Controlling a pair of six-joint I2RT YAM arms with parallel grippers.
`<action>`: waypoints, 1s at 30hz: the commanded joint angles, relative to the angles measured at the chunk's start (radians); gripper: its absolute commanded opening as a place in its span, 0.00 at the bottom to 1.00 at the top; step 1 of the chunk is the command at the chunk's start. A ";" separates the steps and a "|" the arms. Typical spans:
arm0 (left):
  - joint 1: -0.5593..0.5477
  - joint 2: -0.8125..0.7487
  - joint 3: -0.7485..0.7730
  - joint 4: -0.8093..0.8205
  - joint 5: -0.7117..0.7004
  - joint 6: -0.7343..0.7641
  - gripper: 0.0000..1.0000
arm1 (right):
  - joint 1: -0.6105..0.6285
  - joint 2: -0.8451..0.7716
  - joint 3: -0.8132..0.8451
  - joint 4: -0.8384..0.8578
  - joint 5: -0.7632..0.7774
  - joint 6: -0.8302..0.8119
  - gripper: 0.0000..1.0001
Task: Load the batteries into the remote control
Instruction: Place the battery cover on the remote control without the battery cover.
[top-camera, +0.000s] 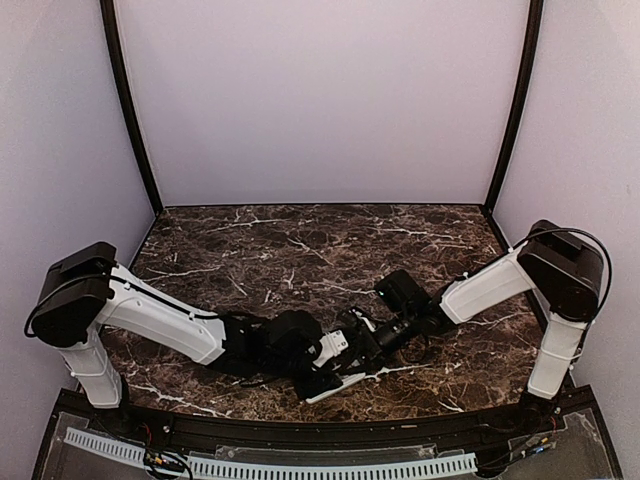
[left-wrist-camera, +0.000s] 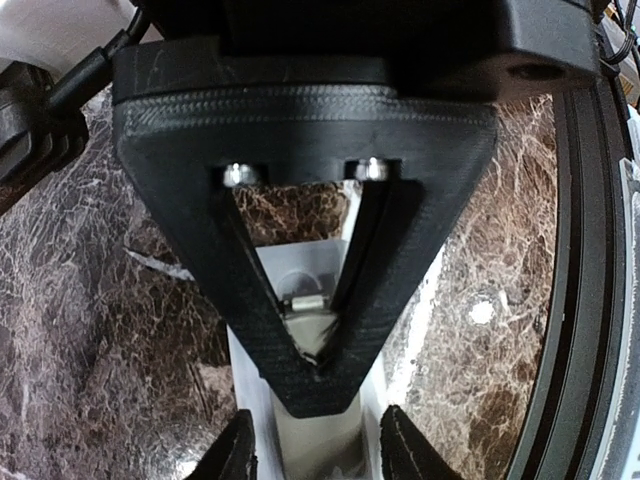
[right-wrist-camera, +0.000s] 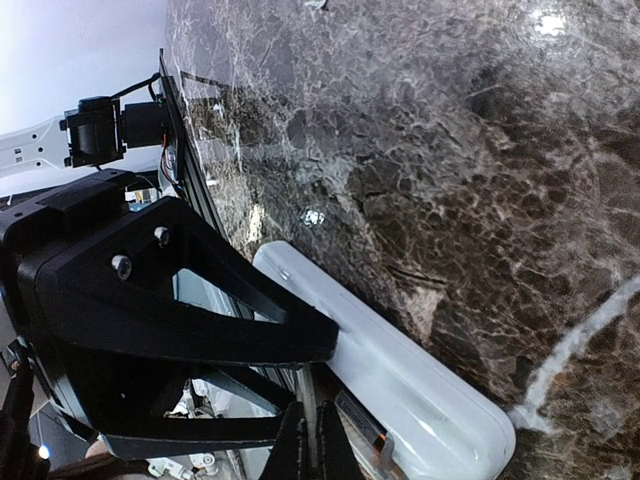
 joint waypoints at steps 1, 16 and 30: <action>-0.002 0.009 0.017 -0.034 0.010 0.020 0.40 | 0.030 0.044 -0.043 -0.078 0.154 0.006 0.00; -0.003 0.021 0.005 -0.082 0.072 0.001 0.26 | 0.029 0.038 -0.047 -0.072 0.156 0.013 0.00; -0.011 0.009 -0.045 -0.114 0.110 -0.001 0.23 | 0.032 0.017 -0.050 -0.088 0.169 0.018 0.00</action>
